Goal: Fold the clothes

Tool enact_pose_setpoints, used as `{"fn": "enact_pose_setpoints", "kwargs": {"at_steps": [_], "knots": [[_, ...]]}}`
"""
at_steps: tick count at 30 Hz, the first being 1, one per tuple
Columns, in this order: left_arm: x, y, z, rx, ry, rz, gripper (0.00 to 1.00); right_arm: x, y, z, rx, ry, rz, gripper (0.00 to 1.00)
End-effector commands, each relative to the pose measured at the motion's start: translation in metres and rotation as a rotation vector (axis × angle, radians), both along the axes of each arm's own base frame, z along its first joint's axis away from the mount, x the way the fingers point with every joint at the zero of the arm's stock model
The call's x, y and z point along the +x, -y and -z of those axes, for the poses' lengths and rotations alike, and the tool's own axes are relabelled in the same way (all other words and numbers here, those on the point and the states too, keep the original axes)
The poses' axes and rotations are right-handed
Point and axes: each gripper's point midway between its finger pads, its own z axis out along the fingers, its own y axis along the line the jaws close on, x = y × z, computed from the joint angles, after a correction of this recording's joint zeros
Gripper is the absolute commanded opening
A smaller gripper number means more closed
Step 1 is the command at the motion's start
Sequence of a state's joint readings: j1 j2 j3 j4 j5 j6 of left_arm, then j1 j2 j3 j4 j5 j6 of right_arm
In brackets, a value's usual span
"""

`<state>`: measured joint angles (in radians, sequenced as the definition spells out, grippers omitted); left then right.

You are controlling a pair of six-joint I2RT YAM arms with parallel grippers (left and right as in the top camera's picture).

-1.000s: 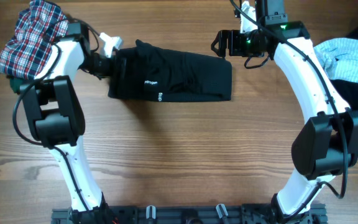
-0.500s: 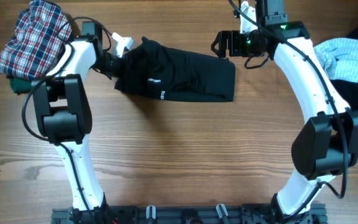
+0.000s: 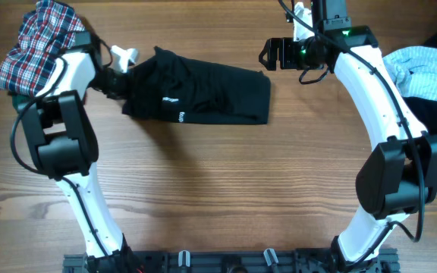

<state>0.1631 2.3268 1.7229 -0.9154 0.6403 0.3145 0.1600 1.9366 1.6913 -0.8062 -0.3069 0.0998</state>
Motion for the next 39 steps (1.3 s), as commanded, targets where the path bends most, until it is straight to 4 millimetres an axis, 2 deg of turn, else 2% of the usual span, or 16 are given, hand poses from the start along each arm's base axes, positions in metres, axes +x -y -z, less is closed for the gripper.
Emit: {"fn": "enact_pose_setpoints", "kwargs": {"at_steps": [1, 5, 8, 14, 17, 18, 19, 20, 24, 33, 39], "knots": [[0.001, -0.023, -0.01, 0.035, 0.012, -0.049, 0.04, 0.007, 0.016, -0.019, -0.059, 0.054, 0.065, 1.0], [0.004, -0.026, -0.026, 0.041, 0.045, -0.054, 0.04, 0.007, 0.023, -0.014, -0.089, 0.046, 0.1, 1.0], [0.007, -0.02, -0.044, 0.049, 0.09, -0.037, 0.04, 0.008, 0.024, -0.007, -0.096, 0.031, 0.103, 0.99], [0.01, -0.006, -0.08, 0.113, 0.174, -0.001, 0.04, 0.005, 0.028, 0.022, -0.085, -0.065, 0.137, 0.98], [0.01, -0.001, -0.094, 0.148, 0.207, 0.015, 0.04, 0.001, 0.025, 0.032, -0.072, -0.105, 0.135, 0.69], [0.01, 0.002, -0.098, 0.152, 0.217, 0.021, 0.04, 0.0, 0.024, 0.033, -0.071, -0.112, 0.133, 0.52], [0.01, 0.006, -0.102, 0.156, 0.227, 0.03, 0.04, -0.001, 0.024, 0.035, -0.071, -0.119, 0.135, 0.25], [0.01, 0.011, -0.104, 0.167, 0.235, 0.042, 0.04, -0.002, 0.023, 0.036, -0.066, -0.127, 0.135, 0.17], [0.009, 0.024, -0.103, 0.197, 0.238, 0.073, 0.04, -0.011, 0.015, 0.045, -0.026, -0.173, 0.129, 0.05], [0.012, 0.072, -0.101, 0.269, 0.298, 0.18, 0.04, -0.048, -0.034, 0.091, 0.181, -0.285, 0.04, 0.04], [0.014, 0.101, -0.104, 0.273, 0.348, 0.231, 0.04, -0.06, -0.055, 0.098, 0.249, -0.306, -0.003, 0.04]]}}
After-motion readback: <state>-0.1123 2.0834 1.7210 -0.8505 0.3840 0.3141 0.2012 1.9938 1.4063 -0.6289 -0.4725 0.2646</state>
